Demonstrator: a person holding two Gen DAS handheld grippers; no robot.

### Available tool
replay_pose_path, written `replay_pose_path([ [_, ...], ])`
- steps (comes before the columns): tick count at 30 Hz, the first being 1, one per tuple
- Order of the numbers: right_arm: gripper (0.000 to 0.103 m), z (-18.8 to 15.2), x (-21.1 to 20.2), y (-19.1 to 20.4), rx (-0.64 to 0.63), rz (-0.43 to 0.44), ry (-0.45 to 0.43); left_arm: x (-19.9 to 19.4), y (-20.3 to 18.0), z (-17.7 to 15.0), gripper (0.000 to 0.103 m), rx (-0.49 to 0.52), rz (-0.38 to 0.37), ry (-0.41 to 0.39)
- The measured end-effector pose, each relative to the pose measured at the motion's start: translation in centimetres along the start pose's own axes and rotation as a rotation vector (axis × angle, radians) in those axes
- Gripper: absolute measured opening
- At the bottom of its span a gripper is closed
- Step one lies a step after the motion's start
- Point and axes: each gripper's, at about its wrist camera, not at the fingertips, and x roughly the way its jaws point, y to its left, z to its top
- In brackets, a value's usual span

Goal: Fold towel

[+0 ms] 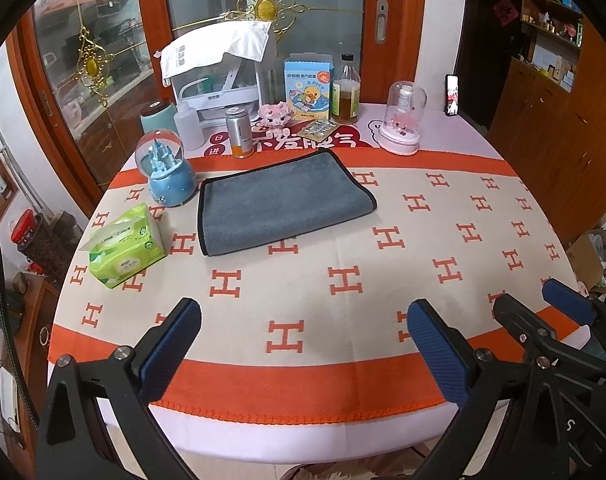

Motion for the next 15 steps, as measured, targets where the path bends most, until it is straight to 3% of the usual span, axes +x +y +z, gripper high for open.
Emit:
replay_pose_path([
  [15, 0.061, -0.12, 0.32, 0.55, -0.004, 0.007, 0.014, 0.24, 0.35, 0.23, 0.102, 0.001, 0.014, 0.011],
])
